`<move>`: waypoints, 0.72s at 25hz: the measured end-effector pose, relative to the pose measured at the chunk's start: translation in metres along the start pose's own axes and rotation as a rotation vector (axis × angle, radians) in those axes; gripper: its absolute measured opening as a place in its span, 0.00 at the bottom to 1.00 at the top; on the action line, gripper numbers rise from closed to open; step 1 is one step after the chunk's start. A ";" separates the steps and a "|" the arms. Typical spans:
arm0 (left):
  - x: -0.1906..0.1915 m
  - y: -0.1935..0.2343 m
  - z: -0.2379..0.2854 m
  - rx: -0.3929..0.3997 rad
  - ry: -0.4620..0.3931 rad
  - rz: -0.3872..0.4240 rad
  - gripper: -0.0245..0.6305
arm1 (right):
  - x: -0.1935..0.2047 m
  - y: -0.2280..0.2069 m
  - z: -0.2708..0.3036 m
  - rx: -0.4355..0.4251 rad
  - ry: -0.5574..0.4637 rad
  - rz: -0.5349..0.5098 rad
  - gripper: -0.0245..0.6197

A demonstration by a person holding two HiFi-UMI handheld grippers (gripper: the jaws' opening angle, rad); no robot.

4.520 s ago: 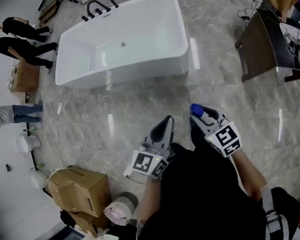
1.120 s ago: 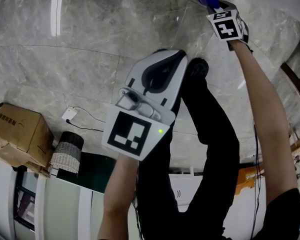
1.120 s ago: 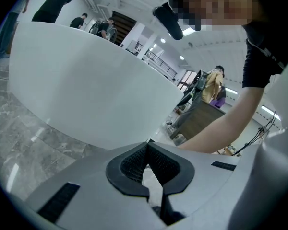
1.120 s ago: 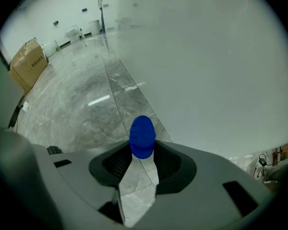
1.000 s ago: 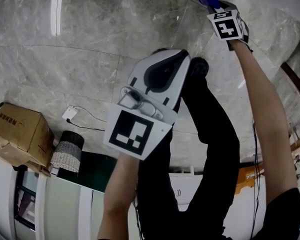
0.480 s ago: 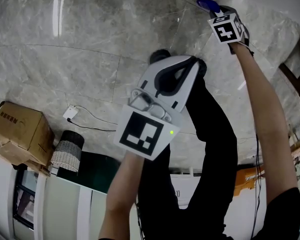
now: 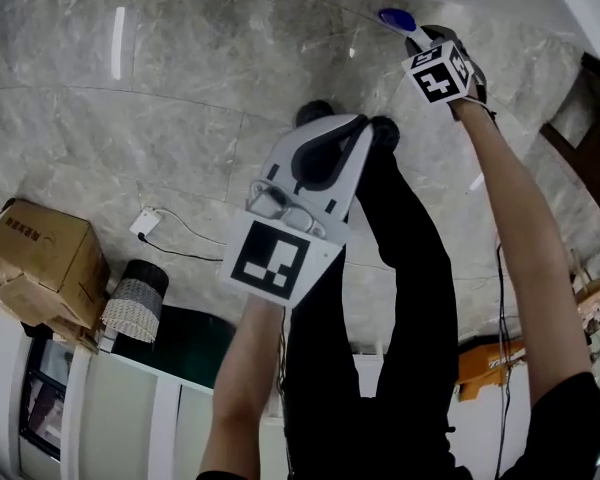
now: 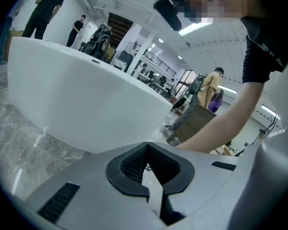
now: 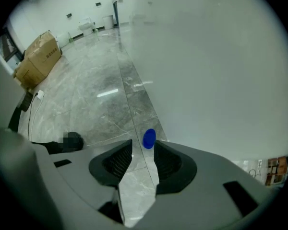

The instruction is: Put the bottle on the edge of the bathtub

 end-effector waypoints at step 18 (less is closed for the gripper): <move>-0.159 -0.210 -0.125 -0.137 -0.121 0.006 0.05 | -0.062 -0.060 -0.364 -0.047 -0.308 0.012 0.19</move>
Point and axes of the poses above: the fingertips, and each gripper's own axes: z forward along the fingers, y to its left, x out of its underside, the point moved 2 cm from there along -z, backward along the fingers, and after that the axes turned 13 degrees about x, right-handed, at the moved point
